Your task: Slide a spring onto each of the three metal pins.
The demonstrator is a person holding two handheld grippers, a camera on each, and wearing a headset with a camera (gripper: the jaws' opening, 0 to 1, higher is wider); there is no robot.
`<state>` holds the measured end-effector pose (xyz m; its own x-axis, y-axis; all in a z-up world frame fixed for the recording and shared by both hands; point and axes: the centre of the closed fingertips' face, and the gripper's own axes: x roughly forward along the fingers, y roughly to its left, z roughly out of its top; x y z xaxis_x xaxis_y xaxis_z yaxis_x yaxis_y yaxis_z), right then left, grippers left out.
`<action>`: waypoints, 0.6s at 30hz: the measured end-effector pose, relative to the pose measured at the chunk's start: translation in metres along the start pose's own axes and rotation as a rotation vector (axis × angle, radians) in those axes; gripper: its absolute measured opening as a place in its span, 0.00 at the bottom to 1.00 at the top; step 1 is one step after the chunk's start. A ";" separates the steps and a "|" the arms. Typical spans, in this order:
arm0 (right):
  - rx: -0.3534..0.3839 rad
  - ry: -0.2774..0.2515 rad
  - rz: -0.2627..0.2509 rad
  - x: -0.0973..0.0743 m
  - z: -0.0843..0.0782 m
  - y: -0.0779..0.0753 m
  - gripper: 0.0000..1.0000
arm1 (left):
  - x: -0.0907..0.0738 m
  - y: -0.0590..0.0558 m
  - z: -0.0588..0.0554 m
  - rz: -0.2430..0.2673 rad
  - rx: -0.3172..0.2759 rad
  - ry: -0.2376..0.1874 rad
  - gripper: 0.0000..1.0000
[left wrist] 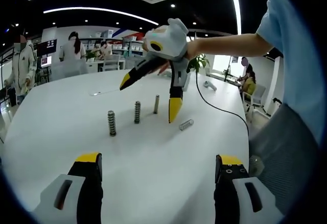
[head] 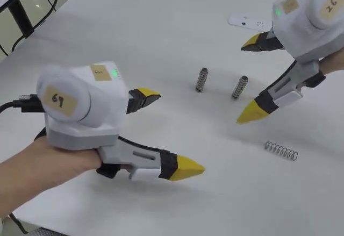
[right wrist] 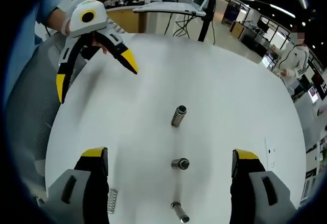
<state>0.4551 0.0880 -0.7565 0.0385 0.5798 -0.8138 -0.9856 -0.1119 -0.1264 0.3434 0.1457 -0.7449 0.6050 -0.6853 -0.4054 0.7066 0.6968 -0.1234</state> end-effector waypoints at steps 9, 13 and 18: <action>0.070 -0.065 -0.050 -0.018 -0.003 0.007 0.99 | 0.000 0.002 0.009 -0.002 0.019 -0.008 0.88; 0.120 -0.110 -0.091 -0.029 -0.004 0.015 0.99 | 0.003 0.000 0.013 -0.011 0.028 -0.010 0.88; 0.201 -0.138 -0.138 -0.045 -0.016 0.028 0.97 | 0.008 -0.003 0.016 -0.028 0.041 -0.009 0.88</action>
<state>0.4286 0.0455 -0.7326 0.1659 0.6845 -0.7099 -0.9859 0.1305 -0.1045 0.3519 0.1346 -0.7334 0.5880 -0.7061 -0.3946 0.7373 0.6685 -0.0976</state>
